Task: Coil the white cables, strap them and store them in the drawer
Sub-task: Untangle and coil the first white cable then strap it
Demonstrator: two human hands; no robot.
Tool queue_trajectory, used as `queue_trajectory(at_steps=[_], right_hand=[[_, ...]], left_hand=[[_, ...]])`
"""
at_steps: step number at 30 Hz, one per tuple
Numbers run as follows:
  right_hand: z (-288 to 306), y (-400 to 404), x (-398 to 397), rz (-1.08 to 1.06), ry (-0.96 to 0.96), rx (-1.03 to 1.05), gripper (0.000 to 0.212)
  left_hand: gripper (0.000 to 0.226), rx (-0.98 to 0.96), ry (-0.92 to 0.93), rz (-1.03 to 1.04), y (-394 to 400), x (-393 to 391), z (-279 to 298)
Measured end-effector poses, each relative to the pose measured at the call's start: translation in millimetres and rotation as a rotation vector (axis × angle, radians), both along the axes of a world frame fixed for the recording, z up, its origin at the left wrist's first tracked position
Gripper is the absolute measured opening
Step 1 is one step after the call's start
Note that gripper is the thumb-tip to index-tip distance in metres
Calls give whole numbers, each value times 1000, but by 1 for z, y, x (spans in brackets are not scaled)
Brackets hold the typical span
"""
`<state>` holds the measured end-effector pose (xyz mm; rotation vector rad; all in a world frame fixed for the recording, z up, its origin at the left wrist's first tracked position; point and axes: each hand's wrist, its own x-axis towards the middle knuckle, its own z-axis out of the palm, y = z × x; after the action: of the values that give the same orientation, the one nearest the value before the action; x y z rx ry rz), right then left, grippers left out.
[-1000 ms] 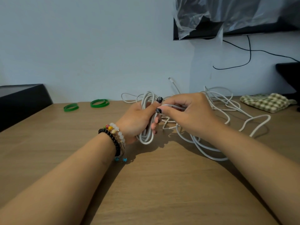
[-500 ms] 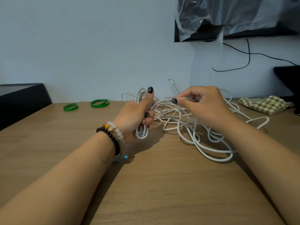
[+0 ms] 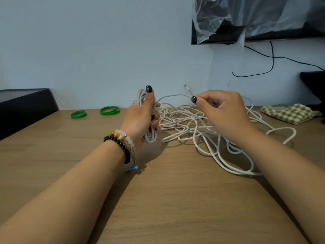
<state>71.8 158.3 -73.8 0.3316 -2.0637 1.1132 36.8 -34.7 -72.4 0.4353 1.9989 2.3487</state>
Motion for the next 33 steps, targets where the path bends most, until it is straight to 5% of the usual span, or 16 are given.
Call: queue_trajectory(at_steps=[9, 13, 20, 33], right_hand=[[-4, -22, 11, 49, 226, 131, 18], [-16, -23, 4, 43, 164, 213, 18], [-21, -32, 5, -2, 117, 405, 27], [-20, -38, 9, 16, 97, 432, 26]], left_hand=[[65, -179, -38, -60, 6, 3, -2], [67, -148, -84, -110, 4, 2, -3], [39, -245, 29, -119, 3, -3, -5], [31, -273, 182, -75, 4, -3, -6]])
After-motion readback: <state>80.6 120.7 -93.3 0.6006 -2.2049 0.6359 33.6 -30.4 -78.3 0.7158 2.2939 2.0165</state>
